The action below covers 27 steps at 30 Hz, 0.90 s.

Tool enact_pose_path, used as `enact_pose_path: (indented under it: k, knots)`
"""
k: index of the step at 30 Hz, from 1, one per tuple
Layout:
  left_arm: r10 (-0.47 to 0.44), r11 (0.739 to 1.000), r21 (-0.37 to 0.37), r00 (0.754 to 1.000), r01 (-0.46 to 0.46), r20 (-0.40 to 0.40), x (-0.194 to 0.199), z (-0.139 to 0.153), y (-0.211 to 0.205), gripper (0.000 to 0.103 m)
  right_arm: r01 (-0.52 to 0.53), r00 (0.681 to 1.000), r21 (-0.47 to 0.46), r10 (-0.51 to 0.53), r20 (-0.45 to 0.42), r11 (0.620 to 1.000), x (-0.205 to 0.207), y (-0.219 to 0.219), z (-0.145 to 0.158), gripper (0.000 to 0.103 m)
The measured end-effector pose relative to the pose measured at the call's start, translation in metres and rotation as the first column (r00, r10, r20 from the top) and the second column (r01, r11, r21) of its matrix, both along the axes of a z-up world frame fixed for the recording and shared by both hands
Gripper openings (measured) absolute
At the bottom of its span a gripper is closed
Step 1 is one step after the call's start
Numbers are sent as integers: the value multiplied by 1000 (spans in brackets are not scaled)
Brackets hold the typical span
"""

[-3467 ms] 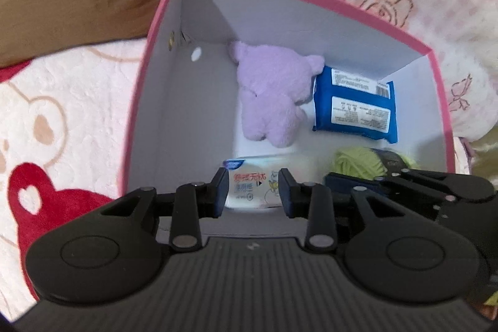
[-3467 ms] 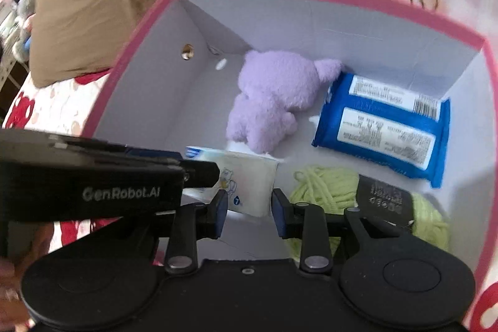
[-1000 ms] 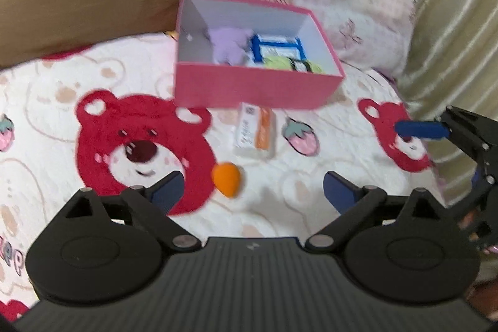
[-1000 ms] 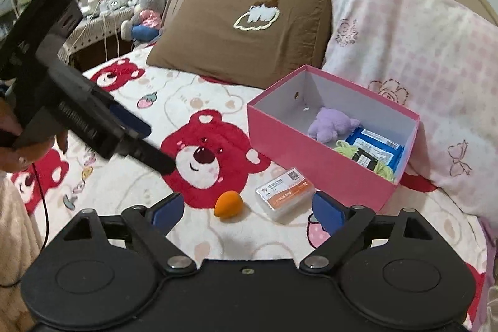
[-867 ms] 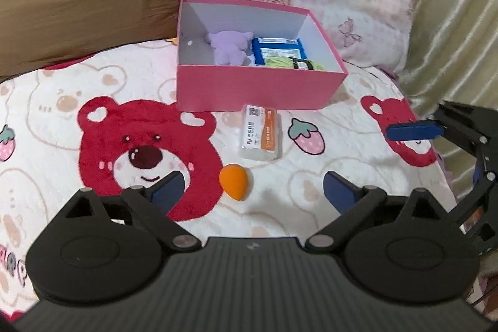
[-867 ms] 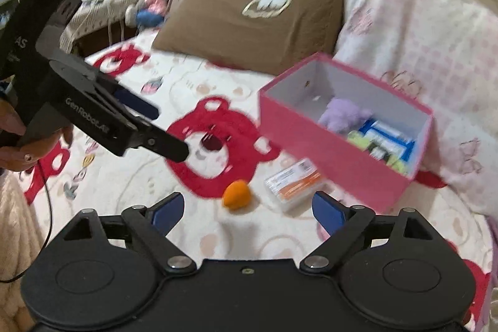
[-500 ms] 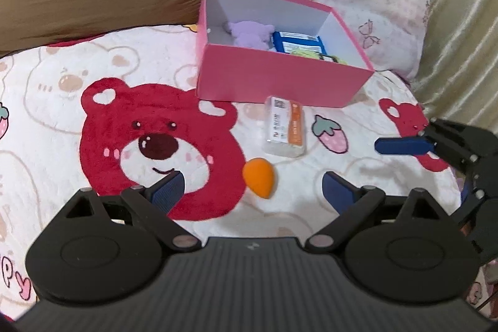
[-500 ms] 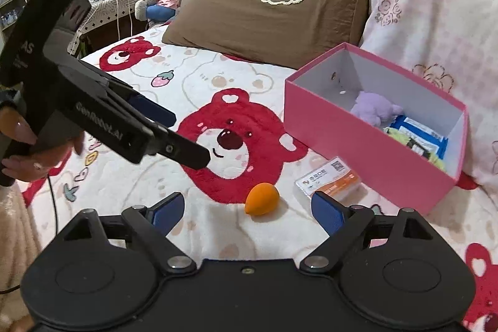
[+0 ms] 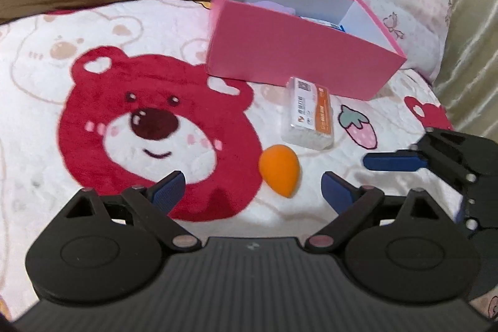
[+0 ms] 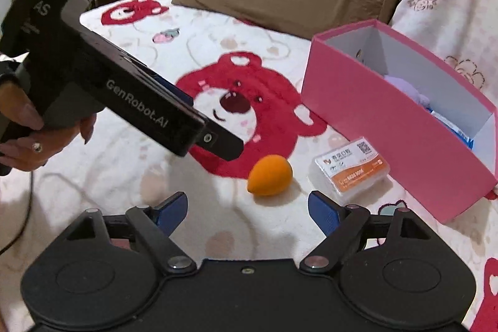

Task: Organize objects
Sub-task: 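Lower the left gripper around the orange sponge and close it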

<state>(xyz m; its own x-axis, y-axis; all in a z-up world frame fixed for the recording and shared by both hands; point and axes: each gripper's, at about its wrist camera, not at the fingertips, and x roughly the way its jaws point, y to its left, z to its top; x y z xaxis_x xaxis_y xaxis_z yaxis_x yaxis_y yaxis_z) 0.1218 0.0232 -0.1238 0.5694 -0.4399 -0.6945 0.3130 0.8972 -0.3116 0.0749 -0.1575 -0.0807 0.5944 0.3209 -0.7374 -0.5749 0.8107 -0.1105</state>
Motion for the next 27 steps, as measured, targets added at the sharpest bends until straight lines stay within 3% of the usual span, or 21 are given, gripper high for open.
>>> enact_pose_path:
  k: [9, 13, 18, 24, 27]
  knots:
    - [5, 998, -58, 1000, -6, -15, 13, -23, -6, 89, 67, 997, 81, -63, -46, 995, 25, -5, -28, 86]
    - [7, 996, -89, 1000, -8, -3, 17, -28, -5, 76, 65, 997, 63, -63, -40, 996, 32, 0, -40, 83]
    - [-4, 987, -160, 1000, 0, -28, 22, -35, -5, 69, 101, 994, 76, -97, -52, 992, 41, 0, -53, 77]
    - [6, 979, -202, 1000, -12, -30, 29, -42, -6, 58, 121, 992, 84, -118, -44, 989, 47, 1, -59, 74]
    - [3, 980, -200, 999, -11, -40, 33, -46, -8, 50, 124, 992, 82, -121, -37, 989, 50, 3, -60, 67]
